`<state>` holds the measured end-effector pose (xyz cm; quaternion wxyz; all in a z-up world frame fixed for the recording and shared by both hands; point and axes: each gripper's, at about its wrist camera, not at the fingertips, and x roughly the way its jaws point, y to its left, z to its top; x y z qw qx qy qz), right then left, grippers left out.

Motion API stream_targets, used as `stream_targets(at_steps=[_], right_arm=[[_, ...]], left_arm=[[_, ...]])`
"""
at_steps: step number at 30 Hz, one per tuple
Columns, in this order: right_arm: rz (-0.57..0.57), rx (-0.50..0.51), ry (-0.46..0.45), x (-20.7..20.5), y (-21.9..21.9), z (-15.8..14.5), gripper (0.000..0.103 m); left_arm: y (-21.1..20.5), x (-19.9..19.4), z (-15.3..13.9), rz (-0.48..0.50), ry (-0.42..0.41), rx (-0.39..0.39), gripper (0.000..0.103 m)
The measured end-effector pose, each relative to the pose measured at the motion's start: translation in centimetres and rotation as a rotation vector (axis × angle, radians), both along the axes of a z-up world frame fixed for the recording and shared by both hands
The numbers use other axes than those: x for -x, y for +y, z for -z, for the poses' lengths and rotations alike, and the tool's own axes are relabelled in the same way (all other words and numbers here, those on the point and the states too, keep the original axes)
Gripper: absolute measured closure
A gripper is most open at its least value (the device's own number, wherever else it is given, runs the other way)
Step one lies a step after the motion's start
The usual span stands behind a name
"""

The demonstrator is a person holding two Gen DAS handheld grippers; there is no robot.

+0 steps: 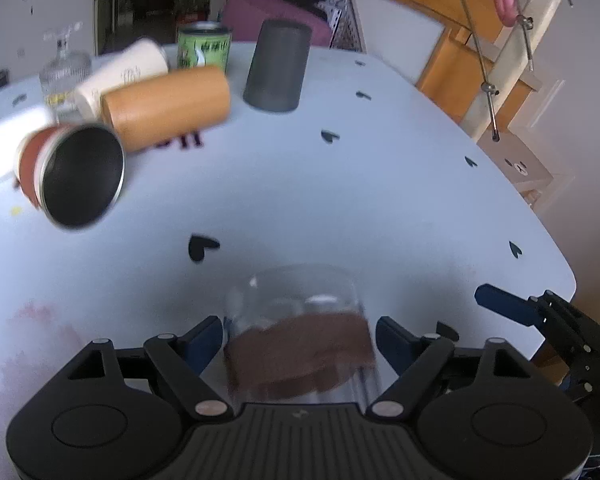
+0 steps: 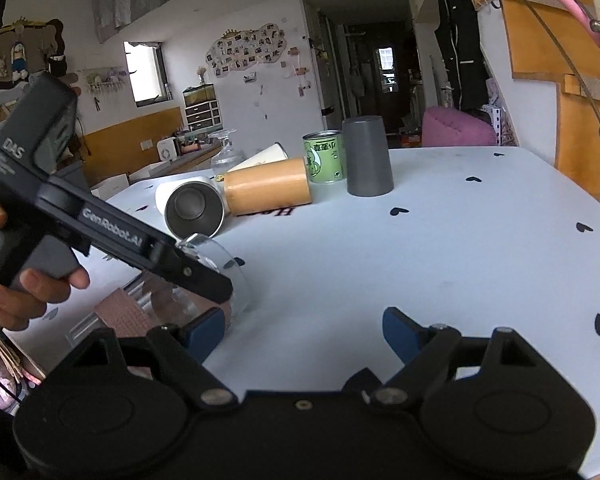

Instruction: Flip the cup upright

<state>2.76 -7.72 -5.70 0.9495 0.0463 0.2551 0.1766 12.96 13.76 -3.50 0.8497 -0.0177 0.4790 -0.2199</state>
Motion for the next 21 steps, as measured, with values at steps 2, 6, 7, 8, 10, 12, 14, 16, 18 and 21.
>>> stream_targets(at_steps=[2, 6, 7, 8, 10, 12, 14, 16, 18, 21], right_arm=[[-0.004, -0.004, 0.000, 0.0, 0.1, 0.1, 0.017], [-0.013, 0.002, -0.008, 0.0, 0.6, -0.1, 0.017], [-0.016, 0.004, -0.011, 0.1, 0.7, -0.1, 0.017], [-0.020, 0.005, -0.015, 0.2, 0.8, -0.1, 0.017], [-0.029, 0.004, -0.024, 0.3, 1.2, -0.3, 0.017], [-0.038, 0.007, -0.032, 0.4, 1.5, -0.5, 0.017], [-0.045, 0.014, -0.041, 0.5, 2.0, -0.7, 0.017], [-0.056, 0.018, -0.047, 0.5, 2.5, -0.9, 0.017], [-0.069, 0.019, -0.050, 0.5, 2.9, -1.0, 0.017], [-0.091, 0.020, -0.055, 0.3, 3.8, -1.1, 0.017]], left_arm=[[0.5, 0.2, 0.2, -0.002, -0.007, 0.029, 0.023], [1.5, 1.8, -0.9, -0.007, -0.088, 0.029, 0.024], [1.8, 2.4, -1.4, -0.007, -0.122, 0.021, 0.024], [2.1, 2.9, -1.8, -0.009, -0.150, 0.016, 0.024], [2.9, 3.9, -2.8, -0.016, -0.209, 0.007, 0.024], [3.5, 4.9, -3.7, -0.027, -0.270, -0.007, 0.025], [4.0, 5.9, -4.7, -0.042, -0.348, -0.030, 0.025], [4.3, 6.6, -5.4, -0.055, -0.406, -0.056, 0.026], [4.4, 7.0, -5.5, -0.061, -0.443, -0.082, 0.027], [4.1, 7.0, -5.1, -0.068, -0.481, -0.122, 0.027]])
